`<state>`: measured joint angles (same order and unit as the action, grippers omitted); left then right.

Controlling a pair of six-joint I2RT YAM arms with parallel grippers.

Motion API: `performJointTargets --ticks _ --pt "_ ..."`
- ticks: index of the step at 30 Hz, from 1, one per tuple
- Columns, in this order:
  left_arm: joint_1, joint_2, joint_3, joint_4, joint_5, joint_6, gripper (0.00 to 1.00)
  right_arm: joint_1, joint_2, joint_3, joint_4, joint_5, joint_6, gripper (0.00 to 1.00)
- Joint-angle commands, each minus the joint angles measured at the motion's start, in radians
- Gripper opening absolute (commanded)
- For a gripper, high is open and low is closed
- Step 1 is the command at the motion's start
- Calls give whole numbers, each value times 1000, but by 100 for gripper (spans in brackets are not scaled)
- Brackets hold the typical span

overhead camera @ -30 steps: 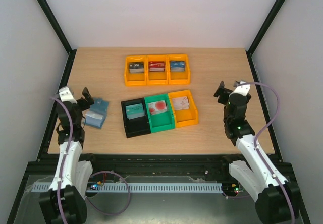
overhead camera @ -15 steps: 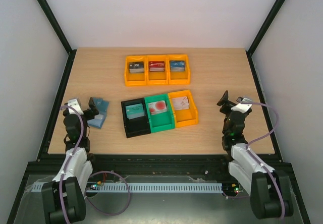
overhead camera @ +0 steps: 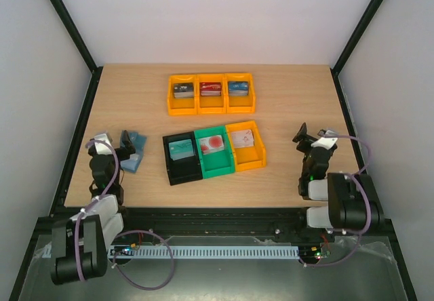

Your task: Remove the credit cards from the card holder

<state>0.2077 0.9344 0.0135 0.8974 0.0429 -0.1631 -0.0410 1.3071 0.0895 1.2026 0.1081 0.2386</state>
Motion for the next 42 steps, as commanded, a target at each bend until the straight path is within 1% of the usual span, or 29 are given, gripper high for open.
performJointTargets --ticks 1,4,7,9,11,14,16,19,42 --pt "-25 91 -11 201 -122 -76 100 -25 138 4 238 -103 -17 99" --pt "-59 174 14 265 -148 -71 100 -25 230 26 309 -148 -25 99" --pt "-114 269 55 336 -153 -16 99 -25 211 82 157 -217 -61 99" --pt "-144 365 99 365 -141 22 100 -25 232 82 192 -241 -69 99" --pt "-159 462 135 405 -125 50 99 -26 218 93 146 -249 -75 99" --pt "-188 576 177 438 -126 85 100 -25 226 92 166 -247 -75 99" --pt "-209 584 197 415 -132 116 100 -25 223 93 156 -248 -75 99" --pt "-211 592 201 423 -170 97 99 -24 225 96 154 -245 -75 99" --pt "-211 598 218 399 -168 98 100 -22 224 98 150 -242 -76 99"
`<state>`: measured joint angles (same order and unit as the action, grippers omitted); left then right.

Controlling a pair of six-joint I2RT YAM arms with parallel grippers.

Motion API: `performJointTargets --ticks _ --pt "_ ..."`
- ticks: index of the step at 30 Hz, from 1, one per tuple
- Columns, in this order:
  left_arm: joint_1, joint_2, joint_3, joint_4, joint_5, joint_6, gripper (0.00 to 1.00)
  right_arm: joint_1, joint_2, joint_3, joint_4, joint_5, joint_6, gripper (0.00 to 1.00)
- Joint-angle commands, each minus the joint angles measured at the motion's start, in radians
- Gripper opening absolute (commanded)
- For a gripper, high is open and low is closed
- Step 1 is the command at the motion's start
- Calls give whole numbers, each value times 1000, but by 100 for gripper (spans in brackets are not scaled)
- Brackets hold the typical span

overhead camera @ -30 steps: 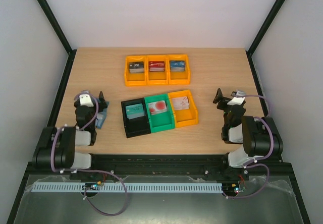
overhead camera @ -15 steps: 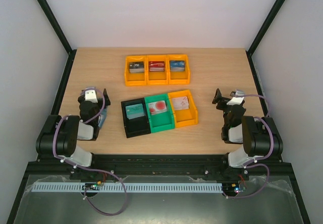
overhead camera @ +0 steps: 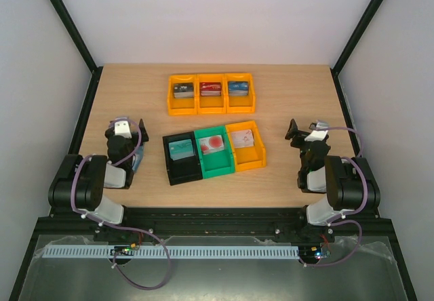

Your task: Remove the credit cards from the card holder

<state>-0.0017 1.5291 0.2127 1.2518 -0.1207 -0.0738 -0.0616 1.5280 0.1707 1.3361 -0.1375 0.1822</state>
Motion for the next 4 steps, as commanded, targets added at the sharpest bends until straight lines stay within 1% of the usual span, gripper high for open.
performJointTargets --ticks 1,4 --pt "-1 3 19 44 -4 9 100 0 3 18 15 5 -21 99" --pt "-1 3 18 42 -4 9 100 0 2 17 14 7 -21 99"
